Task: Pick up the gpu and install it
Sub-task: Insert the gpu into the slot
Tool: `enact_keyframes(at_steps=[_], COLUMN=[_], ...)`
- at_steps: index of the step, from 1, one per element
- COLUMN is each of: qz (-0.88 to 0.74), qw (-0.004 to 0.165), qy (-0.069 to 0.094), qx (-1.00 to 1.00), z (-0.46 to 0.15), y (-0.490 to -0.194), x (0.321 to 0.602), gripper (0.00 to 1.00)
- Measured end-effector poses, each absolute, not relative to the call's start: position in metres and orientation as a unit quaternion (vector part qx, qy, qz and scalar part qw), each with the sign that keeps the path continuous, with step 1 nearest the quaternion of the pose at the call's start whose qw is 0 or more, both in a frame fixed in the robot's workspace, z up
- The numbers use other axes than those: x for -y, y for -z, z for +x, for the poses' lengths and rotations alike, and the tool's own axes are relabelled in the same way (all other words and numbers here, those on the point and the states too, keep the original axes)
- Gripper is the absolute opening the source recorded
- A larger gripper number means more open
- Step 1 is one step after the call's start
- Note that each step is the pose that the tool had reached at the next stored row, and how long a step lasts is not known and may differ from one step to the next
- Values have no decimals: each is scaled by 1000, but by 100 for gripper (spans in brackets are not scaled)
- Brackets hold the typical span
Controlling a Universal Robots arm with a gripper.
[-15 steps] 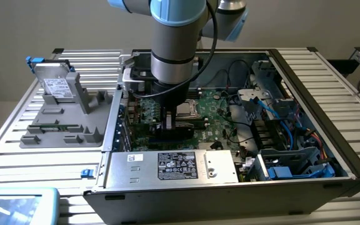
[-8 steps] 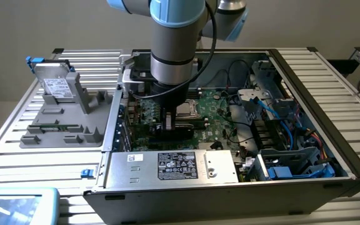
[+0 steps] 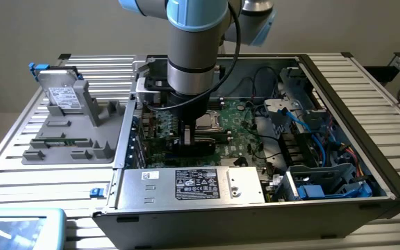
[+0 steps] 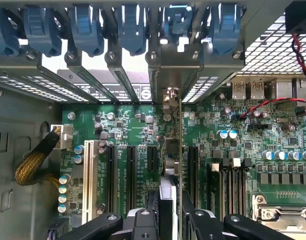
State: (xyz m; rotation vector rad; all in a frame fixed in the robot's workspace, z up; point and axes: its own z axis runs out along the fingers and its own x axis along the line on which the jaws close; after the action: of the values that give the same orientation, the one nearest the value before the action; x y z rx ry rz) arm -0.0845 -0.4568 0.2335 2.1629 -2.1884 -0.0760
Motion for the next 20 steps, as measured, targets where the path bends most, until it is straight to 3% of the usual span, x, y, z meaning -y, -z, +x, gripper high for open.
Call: enact_keyframes(at_steps=[4, 9, 20], qz=[702, 702, 703], qw=[31, 28, 27], qy=[24, 21, 20], qx=[711, 711, 711], z=[-85, -83, -84], y=[-233, -243, -291], x=[457, 457, 457], gripper=[30, 49, 49])
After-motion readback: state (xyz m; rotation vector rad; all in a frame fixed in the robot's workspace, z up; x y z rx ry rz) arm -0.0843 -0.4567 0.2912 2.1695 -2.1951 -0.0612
